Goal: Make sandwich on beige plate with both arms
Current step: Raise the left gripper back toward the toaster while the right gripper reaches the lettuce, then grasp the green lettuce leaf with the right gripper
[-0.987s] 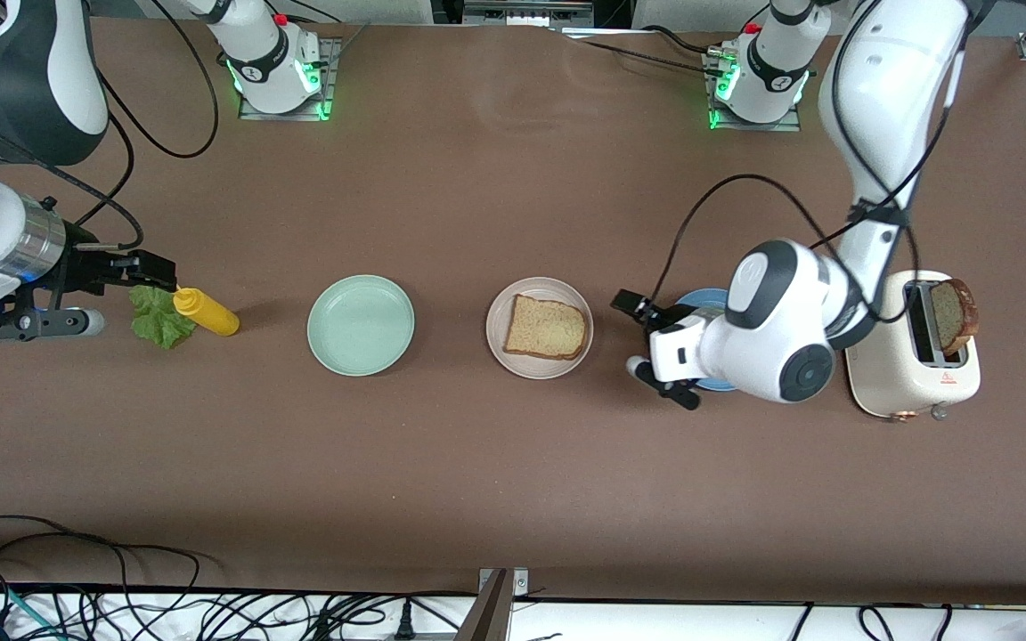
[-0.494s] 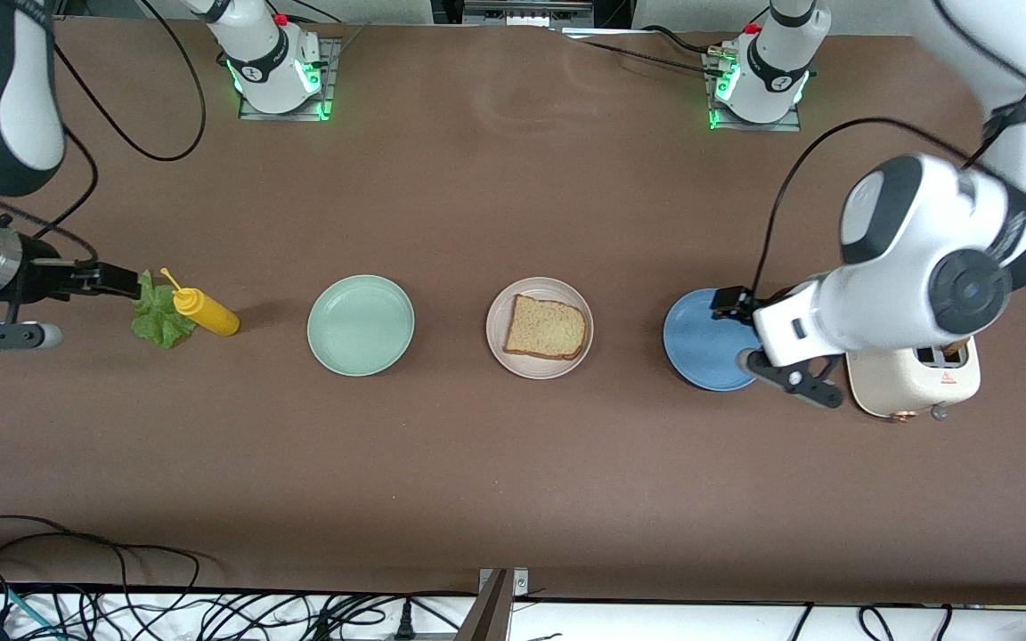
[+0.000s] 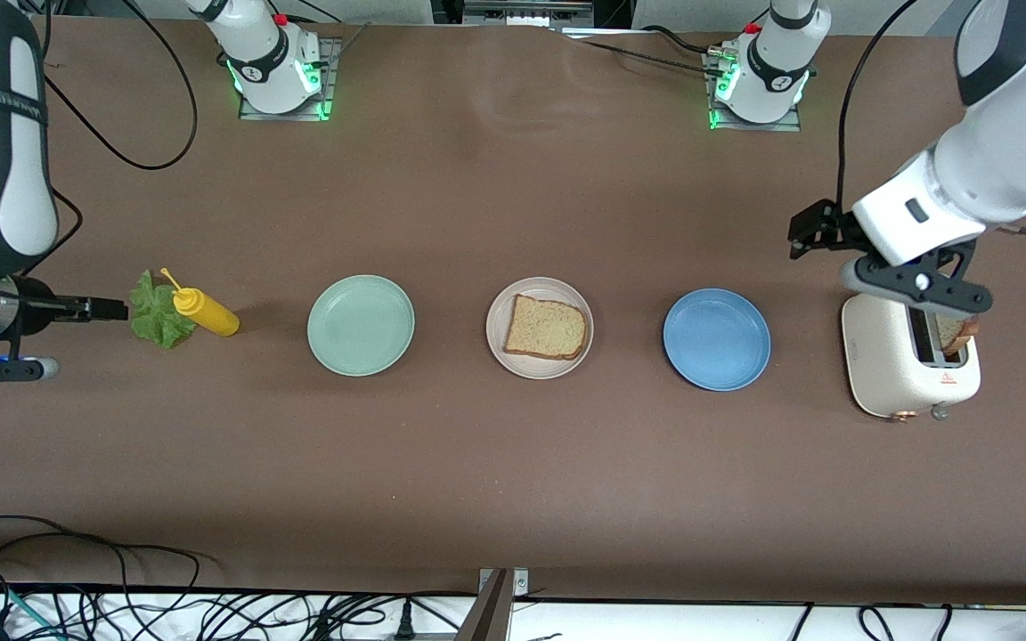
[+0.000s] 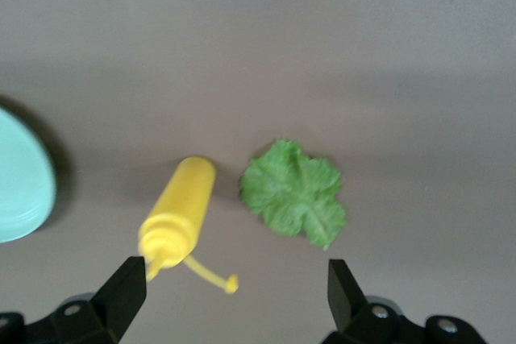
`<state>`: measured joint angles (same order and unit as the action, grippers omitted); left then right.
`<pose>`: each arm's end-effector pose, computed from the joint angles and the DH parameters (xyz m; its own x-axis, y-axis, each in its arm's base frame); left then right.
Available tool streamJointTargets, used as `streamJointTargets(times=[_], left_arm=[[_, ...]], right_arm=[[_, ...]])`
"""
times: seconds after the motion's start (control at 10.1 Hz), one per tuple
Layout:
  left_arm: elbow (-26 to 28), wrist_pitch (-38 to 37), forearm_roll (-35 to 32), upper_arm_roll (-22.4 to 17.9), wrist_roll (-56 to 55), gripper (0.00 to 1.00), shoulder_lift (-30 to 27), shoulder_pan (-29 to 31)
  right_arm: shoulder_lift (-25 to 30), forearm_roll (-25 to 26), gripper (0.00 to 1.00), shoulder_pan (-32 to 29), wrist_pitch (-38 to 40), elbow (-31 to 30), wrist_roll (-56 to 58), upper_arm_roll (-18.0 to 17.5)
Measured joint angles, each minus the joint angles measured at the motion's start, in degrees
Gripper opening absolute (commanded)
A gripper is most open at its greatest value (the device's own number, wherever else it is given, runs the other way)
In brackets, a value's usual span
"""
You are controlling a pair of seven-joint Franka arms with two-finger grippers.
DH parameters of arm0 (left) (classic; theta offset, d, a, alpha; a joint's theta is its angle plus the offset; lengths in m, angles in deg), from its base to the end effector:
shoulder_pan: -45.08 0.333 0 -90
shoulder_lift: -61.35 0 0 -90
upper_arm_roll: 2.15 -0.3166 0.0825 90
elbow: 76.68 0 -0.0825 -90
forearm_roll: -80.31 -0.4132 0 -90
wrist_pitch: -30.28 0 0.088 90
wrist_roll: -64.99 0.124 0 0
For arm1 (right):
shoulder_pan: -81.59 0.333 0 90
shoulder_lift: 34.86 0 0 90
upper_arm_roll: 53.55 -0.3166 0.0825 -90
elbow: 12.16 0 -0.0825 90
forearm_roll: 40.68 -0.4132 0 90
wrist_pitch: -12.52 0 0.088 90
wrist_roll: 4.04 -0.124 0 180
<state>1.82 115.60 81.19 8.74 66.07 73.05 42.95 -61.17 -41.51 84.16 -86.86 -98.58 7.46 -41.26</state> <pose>0.6206 -0.1334 0.5785 0.9666 -0.2434 -0.0804 -0.2395 -0.9693 0.0552 0.6772 -0.0966 0.3617 0.9720 0.0329 -0.2325 0.0423 -0.9985 0.0353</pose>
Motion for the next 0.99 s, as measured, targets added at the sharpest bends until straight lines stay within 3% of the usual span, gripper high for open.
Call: streamJointTargets(times=[0.2,0.39,0.69,0.99], left_arm=[[7.1,3.3,0.0,-0.3,-0.5,1.0,-5.1,0.1],[14.5,11.2,0.0,-0.8,-0.8,1.0,-9.9,2.2],[17.4,12.5,0.0,-1.9,-0.1,1.0,-12.8,6.6],[17.7,10.1,0.0,-2.0,0.3,1.0,-12.7,7.3]], right_arm=[[-1.5,1.3,1.0,-0.9,-5.4,-3.9,1.2,0.0],[-1.9,1.7,1.0,-0.9,-9.9,-8.2,1.3,0.0],[-2.0,1.8,1.0,-1.0,-18.4,-15.7,2.2,0.5],[-2.1,1.8,1.0,-1.3,-28.7,-23.4,4.9,1.6]])
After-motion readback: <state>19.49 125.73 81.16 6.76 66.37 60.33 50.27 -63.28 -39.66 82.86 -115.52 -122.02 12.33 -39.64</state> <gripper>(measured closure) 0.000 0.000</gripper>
